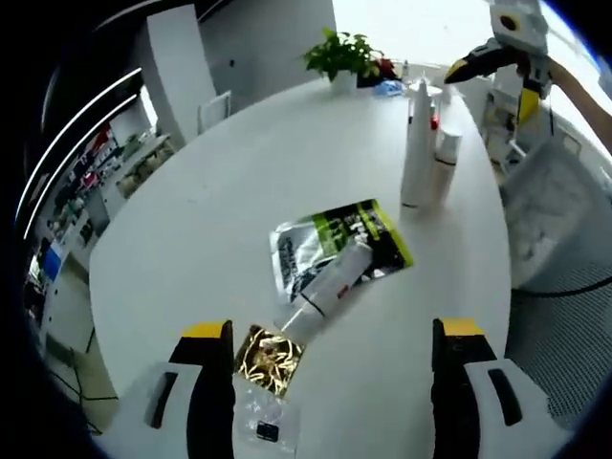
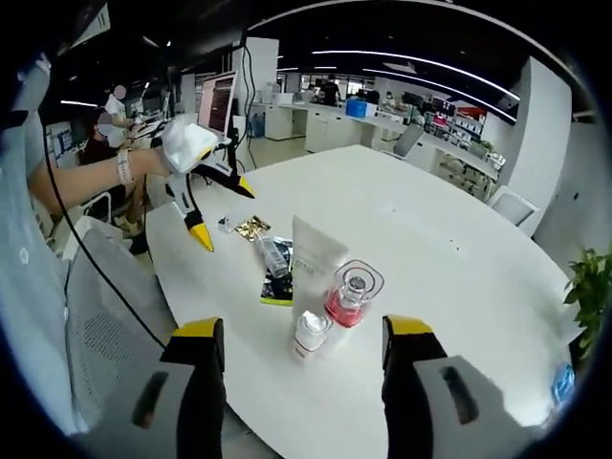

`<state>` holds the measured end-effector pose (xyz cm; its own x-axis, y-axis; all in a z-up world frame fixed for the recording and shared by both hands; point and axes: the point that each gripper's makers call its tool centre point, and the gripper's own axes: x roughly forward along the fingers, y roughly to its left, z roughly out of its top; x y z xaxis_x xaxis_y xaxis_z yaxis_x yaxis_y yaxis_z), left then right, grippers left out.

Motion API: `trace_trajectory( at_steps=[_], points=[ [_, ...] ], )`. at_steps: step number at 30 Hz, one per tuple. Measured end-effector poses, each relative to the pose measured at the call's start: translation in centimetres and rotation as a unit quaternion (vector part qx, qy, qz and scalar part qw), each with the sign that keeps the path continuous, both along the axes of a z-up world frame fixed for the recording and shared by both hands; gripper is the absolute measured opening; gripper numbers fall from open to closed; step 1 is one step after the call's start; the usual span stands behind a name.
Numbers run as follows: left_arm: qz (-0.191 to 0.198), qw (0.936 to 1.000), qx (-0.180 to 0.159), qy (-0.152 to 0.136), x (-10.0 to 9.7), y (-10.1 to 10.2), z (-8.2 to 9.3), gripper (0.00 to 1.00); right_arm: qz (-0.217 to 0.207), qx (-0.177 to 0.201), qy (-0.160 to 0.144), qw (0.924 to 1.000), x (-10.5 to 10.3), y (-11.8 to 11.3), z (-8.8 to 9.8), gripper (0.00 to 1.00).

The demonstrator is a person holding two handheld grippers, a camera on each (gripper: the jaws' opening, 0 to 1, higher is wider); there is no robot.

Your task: Arrange the skincare products in the storage area until every visible bottle or jar stands upright without overlapping.

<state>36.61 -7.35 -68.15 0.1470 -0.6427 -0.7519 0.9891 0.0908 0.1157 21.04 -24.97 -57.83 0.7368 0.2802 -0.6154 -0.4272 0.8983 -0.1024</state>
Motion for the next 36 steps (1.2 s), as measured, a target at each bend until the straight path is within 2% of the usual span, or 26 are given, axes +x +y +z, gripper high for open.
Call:
trace_trajectory(
  at_steps=[3, 7, 13, 19, 23, 29, 34, 36],
  points=[
    [-0.019, 0.9998, 0.009, -0.006, 0.4, -0.5, -0.8, 0.73, -0.001, 0.004, 0.002, 1.0, -0.1, 0.0, -0.1, 0.6],
    [-0.022, 0.9996, 0.012, -0.014, 1.5, -1.1, -1.5, 0.6, -0.003, 0.008, 0.005, 1.0, -0.2, -0.1, -0.2, 0.57],
    [-0.037, 0.9992, 0.017, -0.001, 2.2, -2.1, -2.7, 0.43, -0.003, 0.012, 0.008, 0.9999, -0.3, 0.0, -0.4, 0.55],
    [-0.061, 0.9968, 0.051, -0.009, 2.5, -2.3, -4.6, 0.35, 0.0, 0.02, 0.012, 0.9997, -0.4, 0.1, -0.5, 0.52],
    [-0.069, 0.9958, 0.06, -0.005, 2.7, -2.5, -5.2, 0.33, 0.001, 0.024, 0.015, 0.9996, -0.5, 0.1, -0.6, 0.48],
    [-0.081, 0.9947, 0.064, 0.0, 2.9, -2.7, -5.6, 0.3, 0.005, 0.028, 0.019, 0.9994, -0.6, 0.2, -0.8, 0.47],
    [-0.09, 0.9924, 0.084, 0.002, 2.9, -2.4, -6.4, 0.29, 0.013, 0.035, 0.025, 0.999, -0.8, 0.6, -1.0, 0.48],
    [-0.089, 0.9928, 0.081, 0.007, 2.9, -2.5, -6.3, 0.26, 0.016, 0.034, 0.027, 0.9989, -0.9, 0.8, -1.1, 0.48]
  ],
)
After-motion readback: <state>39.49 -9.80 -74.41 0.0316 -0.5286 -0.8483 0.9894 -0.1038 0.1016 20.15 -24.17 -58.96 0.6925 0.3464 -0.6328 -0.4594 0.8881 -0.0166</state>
